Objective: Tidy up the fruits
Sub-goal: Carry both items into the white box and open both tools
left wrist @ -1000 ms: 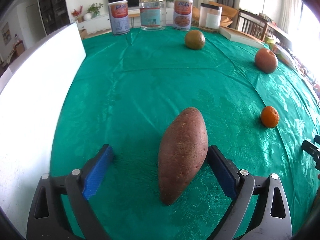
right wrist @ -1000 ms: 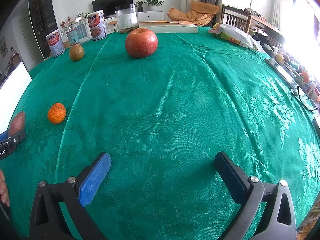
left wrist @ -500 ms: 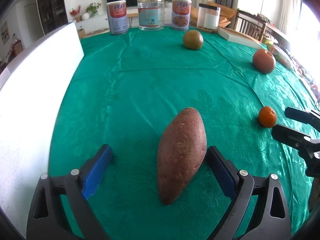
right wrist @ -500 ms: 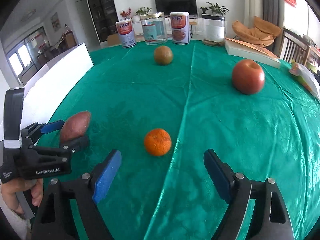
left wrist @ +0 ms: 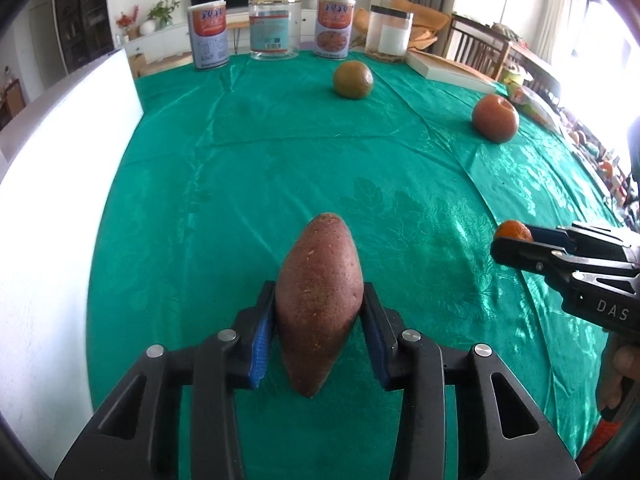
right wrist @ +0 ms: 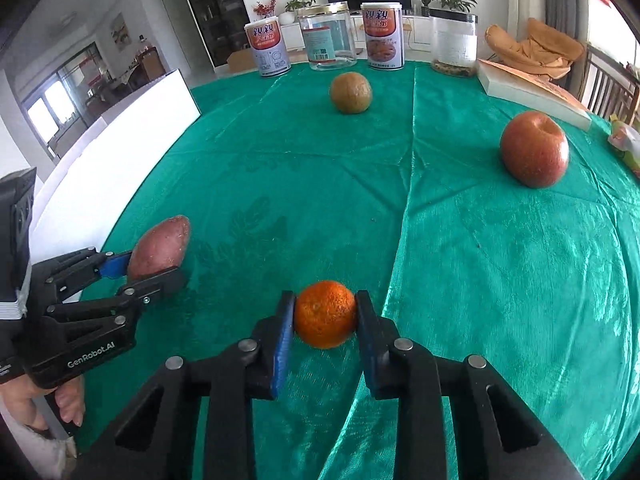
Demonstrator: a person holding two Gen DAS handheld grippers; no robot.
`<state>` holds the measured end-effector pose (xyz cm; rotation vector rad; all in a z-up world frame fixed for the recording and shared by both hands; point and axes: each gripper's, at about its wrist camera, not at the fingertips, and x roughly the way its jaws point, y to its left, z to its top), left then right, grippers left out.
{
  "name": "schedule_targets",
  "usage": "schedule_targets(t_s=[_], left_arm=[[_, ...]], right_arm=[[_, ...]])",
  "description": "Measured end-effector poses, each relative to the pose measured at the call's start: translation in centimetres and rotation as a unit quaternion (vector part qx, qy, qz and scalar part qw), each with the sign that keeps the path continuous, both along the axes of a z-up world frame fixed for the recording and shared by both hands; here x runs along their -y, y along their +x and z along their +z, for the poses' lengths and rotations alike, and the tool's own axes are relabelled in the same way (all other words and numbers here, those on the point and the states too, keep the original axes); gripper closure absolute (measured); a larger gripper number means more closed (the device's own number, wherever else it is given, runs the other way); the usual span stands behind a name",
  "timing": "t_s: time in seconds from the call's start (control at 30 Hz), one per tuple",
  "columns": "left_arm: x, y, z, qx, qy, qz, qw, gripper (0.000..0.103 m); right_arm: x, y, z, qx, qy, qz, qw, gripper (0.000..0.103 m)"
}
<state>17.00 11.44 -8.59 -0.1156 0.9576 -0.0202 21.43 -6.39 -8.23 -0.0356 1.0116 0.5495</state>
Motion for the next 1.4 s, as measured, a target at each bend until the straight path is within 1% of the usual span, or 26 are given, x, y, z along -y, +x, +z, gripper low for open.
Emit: schedule_targets(t_s=[0.1,0.2,0.3,0.37,0.47,0.53,0.6,0.67,0.7,0.77,0.87,0.9,0.93,0.97,1.0,1.07,1.17,1.2,1.23,1.27,1.3,1.33,1.37,1.4], left_arm=[[-0.4,-2.4,1.7,0.008,-0.054,-0.002,0.9985,0.062],[-0.4,-6.0,4.4,0.018,-0.101,-0.022,0.9945,0.062],[-1.6,-9.9,8.0,0.034,-0.150,-0.037,0.9874,0.062],[-3.4,-12.1,10.7,0.056,-0.162,-0.029,0.9848,0.062],[-7.8,-14.3,13.9,0.085,-0.146,0.020,0.9854,0.062],[-11.8,-14.9,14.6,0.090,-0.127,0.072,0.9852,0.062],[-15.5,-15.0,14.1,0.074,-0.091,0.130,0.9845,0.062],[-19.1,-14.2,12.4,0.045,-0.067,0.177,0.9809,0.062],[-20.6,-13.6,11.3,0.023,-0.058,0.196,0.9787,0.062],[-23.0,-12.8,9.1,-0.013,-0.054,0.221,0.9736,0.062],[-24.7,-12.2,6.8,-0.049,-0.052,0.235,0.9693,0.060],[-24.9,-12.1,6.6,-0.052,-0.044,0.240,0.9683,0.053],[-25.1,-12.2,6.6,-0.050,-0.042,0.242,0.9681,0.046],[-25.1,-12.3,6.9,-0.042,-0.040,0.246,0.9676,0.032],[-25.2,-12.6,7.4,-0.030,-0.037,0.250,0.9670,0.026],[-25.0,-13.0,8.6,-0.007,-0.028,0.253,0.9669,0.026],[-23.4,-13.1,10.6,0.026,-0.019,0.245,0.9689,0.021],[-22.3,-13.0,11.2,0.037,-0.016,0.236,0.9708,0.020],[-21.1,-12.9,11.9,0.047,-0.015,0.223,0.9735,0.020],[-19.8,-12.9,12.4,0.056,-0.016,0.208,0.9765,0.020],[-18.1,-12.7,12.9,0.065,-0.019,0.190,0.9794,0.018],[-16.4,-12.5,13.3,0.074,-0.025,0.171,0.9822,0.017],[-14.5,-12.2,13.6,0.081,-0.031,0.149,0.9850,0.014],[-12.3,-11.8,13.6,0.084,-0.038,0.124,0.9880,0.014]], right_arm=[[1.0,-2.0,0.0,-0.036,0.030,-0.002,0.999,0.073],[0.7,-4.6,0.0,-0.064,0.046,0.016,0.997,0.074],[-1.3,-6.7,0.8,-0.083,0.061,0.050,0.993,0.074],[-3.9,-7.9,2.3,-0.084,0.073,0.084,0.990,0.074],[-9.0,-9.7,5.7,-0.066,0.095,0.147,0.982,0.074],[-12.8,-10.9,8.2,-0.053,0.112,0.191,0.974,0.074],[-16.5,-12.2,10.3,-0.044,0.120,0.234,0.964,0.073],[-20.2,-13.3,11.4,-0.031,0.110,0.271,0.956,0.073],[-21.9,-13.8,11.6,-0.025,0.099,0.285,0.953,0.073],[-25.0,-14.4,11.3,-0.023,0.076,0.306,0.949,0.073],[-28.0,-15.5,9.7,-0.020,0.044,0.320,0.946,0.073],[-28.7,-15.5,9.2,-0.023,0.036,0.319,0.947,0.070],[-29.1,-15.3,8.8,-0.028,0.033,0.315,0.948,0.065],[-29.1,-15.1,8.7,-0.032,0.037,0.307,0.950,0.052],[-28.7,-14.8,8.9,-0.031,0.049,0.298,0.953,0.046],[-27.0,-14.1,9.9,-0.020,0.076,0.284,0.956,0.043],[-22.7,-12.2,11.8,0.022,0.093,0.244,0.965,0.027],[-21.1,-11.6,12.2,0.038,0.094,0.227,0.969,0.022],[-19.0,-11.0,12.3,0.052,0.093,0.206,0.973,0.019],[-16.8,-10.3,12.0,0.061,0.090,0.183,0.977,0.013],[-14.4,-9.6,11.3,0.067,0.084,0.157,0.982,0.009],[-12.0,-8.8,10.2,0.073,0.070,0.130,0.986,0.008],[-9.5,-7.9,8.8,0.076,0.048,0.099,0.991,0.008],[-7.0,-7.0,7.0,0.072,0.021,0.066,0.995,0.008]])
